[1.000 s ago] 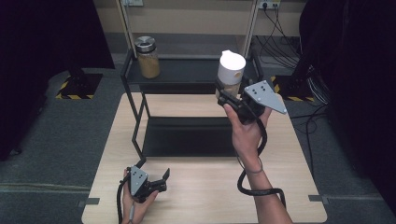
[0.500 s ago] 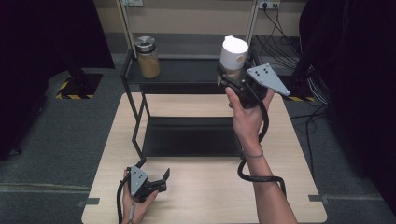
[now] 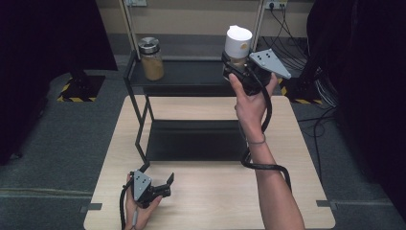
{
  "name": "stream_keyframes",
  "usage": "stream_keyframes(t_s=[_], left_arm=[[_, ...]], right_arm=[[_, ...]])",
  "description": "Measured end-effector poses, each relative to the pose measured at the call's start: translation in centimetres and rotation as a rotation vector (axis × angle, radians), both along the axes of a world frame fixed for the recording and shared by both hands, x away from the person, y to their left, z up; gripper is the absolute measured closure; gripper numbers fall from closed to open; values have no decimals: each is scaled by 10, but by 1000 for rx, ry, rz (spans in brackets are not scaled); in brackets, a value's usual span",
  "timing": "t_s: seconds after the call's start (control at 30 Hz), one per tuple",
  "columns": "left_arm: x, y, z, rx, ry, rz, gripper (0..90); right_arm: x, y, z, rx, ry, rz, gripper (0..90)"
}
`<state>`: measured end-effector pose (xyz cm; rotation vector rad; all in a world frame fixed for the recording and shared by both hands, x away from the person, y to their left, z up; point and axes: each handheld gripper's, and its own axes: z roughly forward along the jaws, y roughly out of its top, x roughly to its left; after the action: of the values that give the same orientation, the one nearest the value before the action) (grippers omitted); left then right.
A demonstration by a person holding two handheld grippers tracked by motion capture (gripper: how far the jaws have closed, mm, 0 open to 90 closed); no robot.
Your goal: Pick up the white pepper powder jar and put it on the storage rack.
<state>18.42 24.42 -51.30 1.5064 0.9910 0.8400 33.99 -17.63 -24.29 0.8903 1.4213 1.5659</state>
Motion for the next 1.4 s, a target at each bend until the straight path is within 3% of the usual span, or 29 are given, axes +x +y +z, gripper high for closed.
stream_keyframes(t_s=[0.43, 0.97, 1.2, 1.4], left_arm=[[0, 0, 0, -7, 0, 0, 5], [0, -1, 0, -3, 1, 3, 5], [1, -1, 0, -6, 6, 3, 6], [1, 0, 1, -8, 7, 3, 6]], right_arm=[[20, 4, -2, -17, 62, -32, 305], [20, 2, -13, -28, 20, -22, 303], [21, 2, -13, -17, 23, -17, 298], [15, 0, -13, 13, 10, -16, 154]])
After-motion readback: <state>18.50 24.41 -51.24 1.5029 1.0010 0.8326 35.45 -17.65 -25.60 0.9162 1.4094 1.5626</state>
